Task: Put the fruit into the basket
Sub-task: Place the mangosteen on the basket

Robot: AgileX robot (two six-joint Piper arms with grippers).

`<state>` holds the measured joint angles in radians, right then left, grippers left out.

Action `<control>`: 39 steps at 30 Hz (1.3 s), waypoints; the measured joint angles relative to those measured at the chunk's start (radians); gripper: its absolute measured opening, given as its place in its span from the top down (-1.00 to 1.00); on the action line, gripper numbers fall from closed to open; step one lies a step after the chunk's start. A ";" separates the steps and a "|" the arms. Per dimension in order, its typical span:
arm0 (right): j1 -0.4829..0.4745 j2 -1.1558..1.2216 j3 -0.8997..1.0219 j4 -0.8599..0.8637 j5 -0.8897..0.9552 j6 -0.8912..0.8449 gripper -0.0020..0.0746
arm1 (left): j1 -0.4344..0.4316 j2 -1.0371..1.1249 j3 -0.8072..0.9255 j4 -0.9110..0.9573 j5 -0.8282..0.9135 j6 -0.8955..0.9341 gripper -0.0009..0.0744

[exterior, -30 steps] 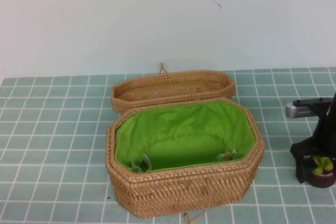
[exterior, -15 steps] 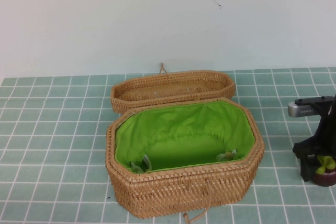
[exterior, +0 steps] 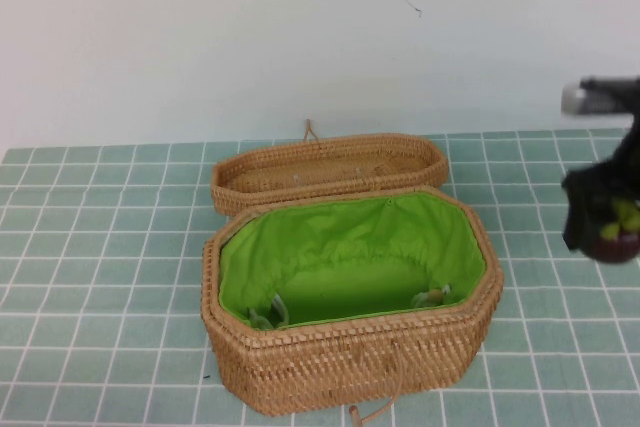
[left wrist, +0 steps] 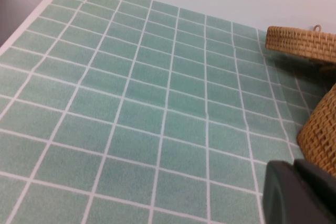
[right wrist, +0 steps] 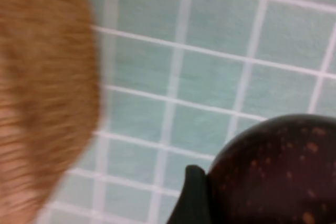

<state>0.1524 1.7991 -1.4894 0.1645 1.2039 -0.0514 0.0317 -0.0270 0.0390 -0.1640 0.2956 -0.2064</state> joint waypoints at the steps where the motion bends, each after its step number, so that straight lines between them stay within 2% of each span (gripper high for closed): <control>1: 0.000 -0.002 -0.032 0.030 0.020 0.000 -0.44 | 0.000 0.000 0.000 0.000 0.000 0.000 0.98; 5: 0.029 -0.002 -0.138 0.131 0.074 -0.002 -0.44 | 0.000 0.000 0.000 0.000 0.000 0.000 0.98; 10: 0.131 0.000 -0.223 0.202 0.056 -0.002 -0.44 | 0.000 0.000 0.000 0.000 0.000 0.000 0.98; 16: 0.292 0.011 -0.244 0.217 -0.089 -0.001 -0.44 | 0.000 0.000 0.000 0.000 0.000 0.000 0.98; 21: 0.383 0.077 -0.244 0.215 -0.175 -0.003 -0.44 | 0.000 0.000 0.000 0.000 0.000 0.000 0.97; 29: 0.413 0.211 -0.244 0.191 -0.267 -0.006 -0.44 | 0.000 0.000 0.000 0.000 0.000 0.000 0.97; 39: 0.413 0.322 -0.244 0.143 -0.254 -0.015 -0.44 | 0.000 0.000 0.000 0.000 0.000 0.000 0.98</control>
<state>0.5651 2.1211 -1.7332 0.3075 0.9501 -0.0664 0.0317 -0.0270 0.0390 -0.1640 0.2956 -0.2064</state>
